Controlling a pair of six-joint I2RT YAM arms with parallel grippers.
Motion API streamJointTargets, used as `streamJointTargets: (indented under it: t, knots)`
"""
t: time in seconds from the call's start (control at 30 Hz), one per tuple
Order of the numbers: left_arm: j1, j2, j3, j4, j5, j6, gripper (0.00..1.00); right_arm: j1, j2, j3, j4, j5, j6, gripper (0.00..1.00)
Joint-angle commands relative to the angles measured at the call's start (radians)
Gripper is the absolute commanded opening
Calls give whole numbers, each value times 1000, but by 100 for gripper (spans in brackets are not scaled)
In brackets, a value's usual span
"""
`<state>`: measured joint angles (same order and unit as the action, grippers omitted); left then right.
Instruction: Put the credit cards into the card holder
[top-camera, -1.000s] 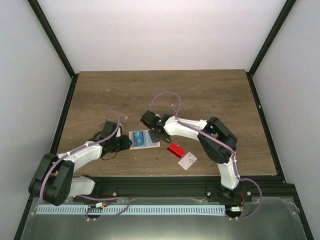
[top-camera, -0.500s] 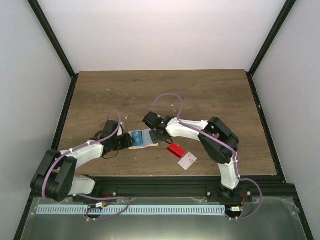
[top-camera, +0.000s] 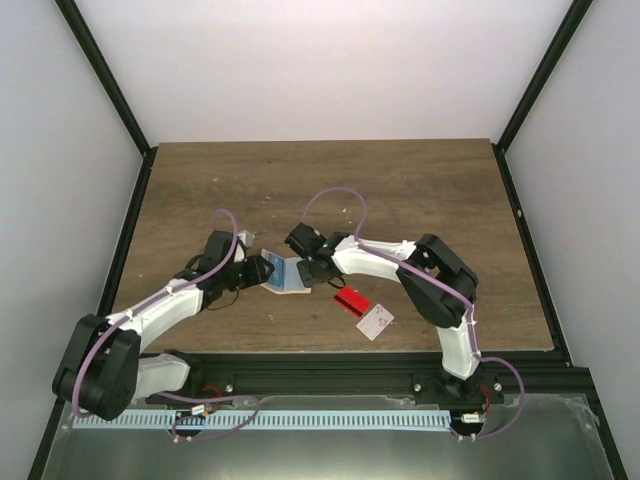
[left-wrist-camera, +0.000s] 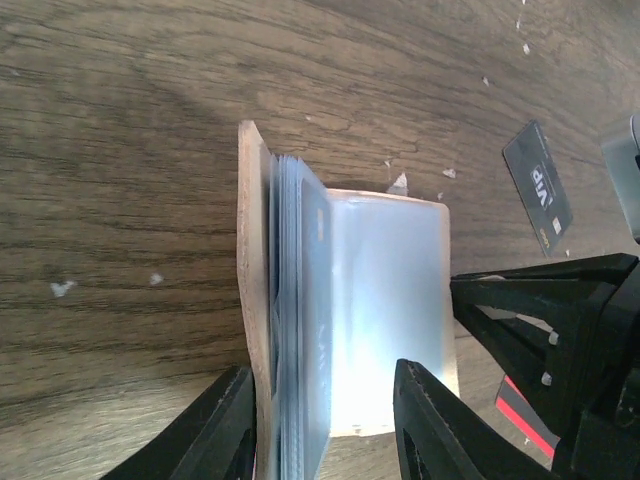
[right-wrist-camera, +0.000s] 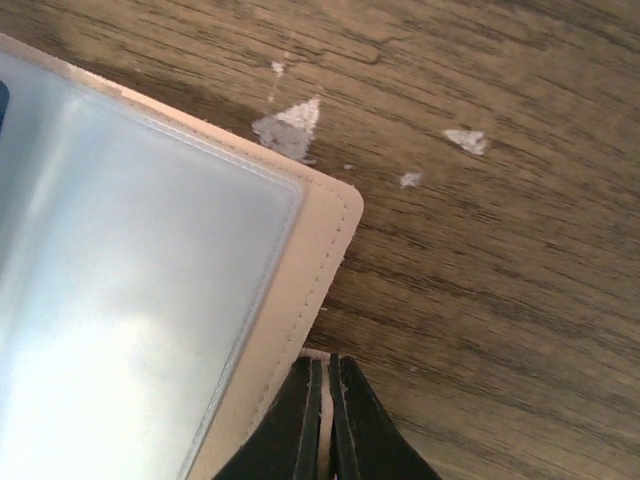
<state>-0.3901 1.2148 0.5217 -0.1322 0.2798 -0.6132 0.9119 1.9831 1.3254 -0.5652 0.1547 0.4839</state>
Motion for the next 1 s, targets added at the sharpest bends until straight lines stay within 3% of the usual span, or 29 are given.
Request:
streamJointTargets:
  t: [0.0,0.27,0.57,0.87,0.97]
  knots:
    - [-32,39,44,29,42,-14,39,5,7,-3,33,-71,17,1]
    - [-108,82,96,50,32,-7,39,-20,-2,-38,85,-110,45,1]
    - [-154,268,114,150,70,4,36,-86,-113,-201,208,-195,107,1]
    - [-160,293,122,144,30,6,12,-116,-195,-278,267,-235,129,1]
    - [-162,320,136,110,17,32,10,-116,-196,-263,261,-251,125,1]
